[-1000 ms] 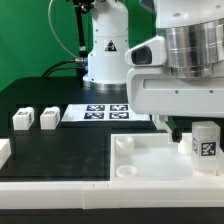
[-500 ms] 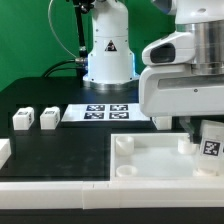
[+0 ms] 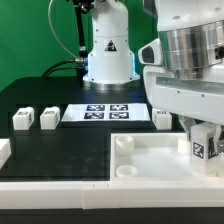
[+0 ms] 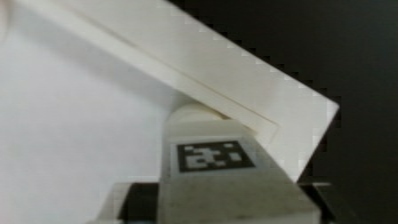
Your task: Assemble one leg
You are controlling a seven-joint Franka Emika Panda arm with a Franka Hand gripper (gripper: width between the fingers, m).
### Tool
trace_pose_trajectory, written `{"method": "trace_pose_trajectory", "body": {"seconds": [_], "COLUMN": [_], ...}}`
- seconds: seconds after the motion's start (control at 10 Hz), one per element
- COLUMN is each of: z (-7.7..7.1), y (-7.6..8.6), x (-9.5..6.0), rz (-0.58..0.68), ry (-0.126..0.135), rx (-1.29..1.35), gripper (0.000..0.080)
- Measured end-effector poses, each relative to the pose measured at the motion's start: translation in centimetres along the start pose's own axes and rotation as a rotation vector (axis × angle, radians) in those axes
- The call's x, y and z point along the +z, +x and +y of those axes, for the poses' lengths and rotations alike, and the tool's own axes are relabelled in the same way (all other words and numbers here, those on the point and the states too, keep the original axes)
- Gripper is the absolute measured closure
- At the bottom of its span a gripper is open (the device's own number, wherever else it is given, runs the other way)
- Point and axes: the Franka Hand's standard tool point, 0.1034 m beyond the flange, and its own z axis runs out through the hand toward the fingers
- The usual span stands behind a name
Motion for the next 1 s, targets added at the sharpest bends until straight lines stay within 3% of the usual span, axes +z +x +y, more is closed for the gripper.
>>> {"method": "trace_pose_trajectory", "body": {"seconds": [0.2,0.5,0.6,0.7,0.8,1.0], "z": [-0.07,-0.02,-0.25,-0.45,-0.48,-0.39], "y": [-0.09,-0.21,-0.24,-0.45,-0.31,-0.19], "x": [0.12,0.11,-0.16,-0.42,-0.32,-0.24], "rz": [-0.040,-0.040,-0.029,-0.022,-0.019,-0.018], "ry": [0.027,0.023,0.006,-0.016,-0.010,-0.011], "rx": [0.264,0.166,-0.069,-0.282,-0.314,-0.501], "gripper": [0.0503,0.0503,0.0503,0.0320,0.0209,0.0161]}}
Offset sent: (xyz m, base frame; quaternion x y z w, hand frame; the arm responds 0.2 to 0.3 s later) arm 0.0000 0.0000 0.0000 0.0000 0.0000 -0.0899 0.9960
